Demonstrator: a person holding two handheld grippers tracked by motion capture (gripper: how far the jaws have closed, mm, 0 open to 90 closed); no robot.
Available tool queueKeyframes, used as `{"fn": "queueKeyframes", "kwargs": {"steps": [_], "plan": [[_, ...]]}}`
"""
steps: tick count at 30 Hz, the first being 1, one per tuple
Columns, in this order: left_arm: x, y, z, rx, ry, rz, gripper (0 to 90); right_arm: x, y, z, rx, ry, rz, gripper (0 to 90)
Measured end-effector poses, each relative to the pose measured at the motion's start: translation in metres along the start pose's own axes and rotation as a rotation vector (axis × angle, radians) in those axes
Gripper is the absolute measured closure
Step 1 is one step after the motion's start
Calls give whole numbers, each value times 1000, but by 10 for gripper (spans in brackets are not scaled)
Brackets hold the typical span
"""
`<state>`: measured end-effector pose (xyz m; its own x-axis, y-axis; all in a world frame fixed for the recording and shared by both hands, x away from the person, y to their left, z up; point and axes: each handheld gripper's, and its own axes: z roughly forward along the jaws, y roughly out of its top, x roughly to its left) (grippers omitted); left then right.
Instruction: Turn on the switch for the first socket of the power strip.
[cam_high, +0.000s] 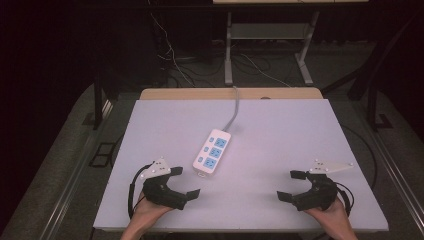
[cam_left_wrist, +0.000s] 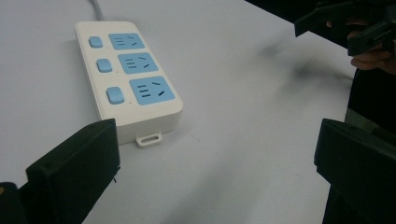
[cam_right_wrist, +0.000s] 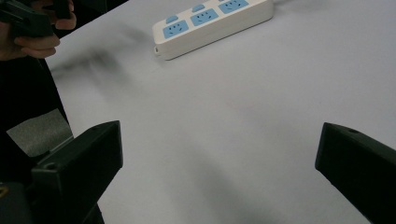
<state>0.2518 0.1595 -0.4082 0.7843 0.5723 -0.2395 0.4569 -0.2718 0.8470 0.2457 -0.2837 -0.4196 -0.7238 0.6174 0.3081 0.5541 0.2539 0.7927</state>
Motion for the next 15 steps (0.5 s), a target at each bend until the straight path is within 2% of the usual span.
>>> {"fn": "queueKeyframes", "kwargs": {"steps": [6, 15], "plan": [[3, 6, 0, 25, 0, -4, 0, -1, 0, 0, -2, -1, -1, 3], [7, 15, 9, 61, -29, -9, 0, -1, -1, -1, -1, -6, -1, 3]]}}
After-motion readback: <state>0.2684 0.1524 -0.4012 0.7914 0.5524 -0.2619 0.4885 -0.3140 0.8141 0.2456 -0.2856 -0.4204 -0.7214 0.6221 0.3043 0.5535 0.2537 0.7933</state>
